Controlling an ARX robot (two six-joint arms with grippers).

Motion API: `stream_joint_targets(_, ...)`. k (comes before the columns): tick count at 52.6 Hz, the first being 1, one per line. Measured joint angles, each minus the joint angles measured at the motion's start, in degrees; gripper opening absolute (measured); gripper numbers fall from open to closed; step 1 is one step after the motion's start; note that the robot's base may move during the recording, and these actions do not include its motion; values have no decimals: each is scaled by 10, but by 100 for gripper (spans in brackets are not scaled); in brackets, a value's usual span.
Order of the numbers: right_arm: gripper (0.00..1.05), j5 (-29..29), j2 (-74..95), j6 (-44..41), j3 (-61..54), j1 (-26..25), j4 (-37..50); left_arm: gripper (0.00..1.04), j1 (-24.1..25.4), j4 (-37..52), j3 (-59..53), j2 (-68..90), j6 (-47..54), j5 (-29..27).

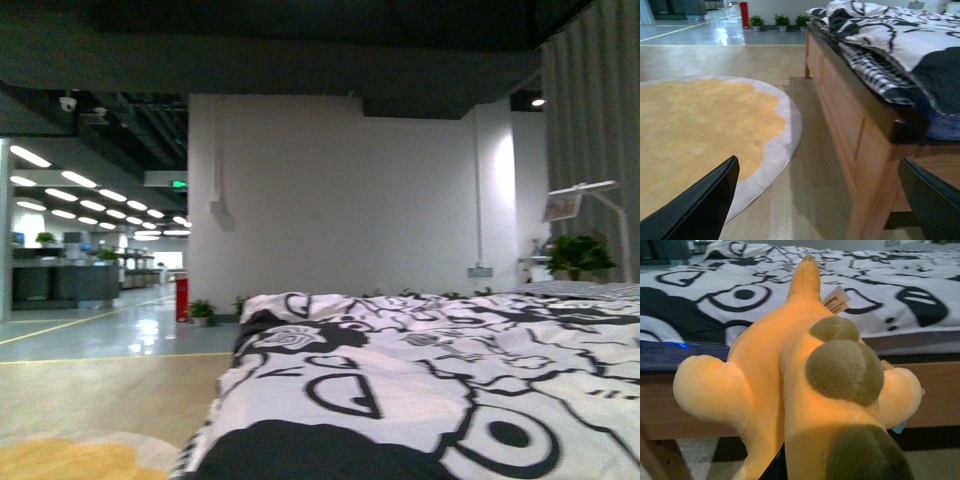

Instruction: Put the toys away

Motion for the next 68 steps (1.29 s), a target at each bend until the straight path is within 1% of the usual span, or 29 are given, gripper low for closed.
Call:
stream_joint_targets(9, 7, 9, 0, 0, 0, 0, -1, 98, -1, 0, 0, 0, 0, 4)
stream_joint_targets(68, 7, 7, 0, 0, 0, 0, -1, 98, -1, 0, 0, 0, 0, 3)
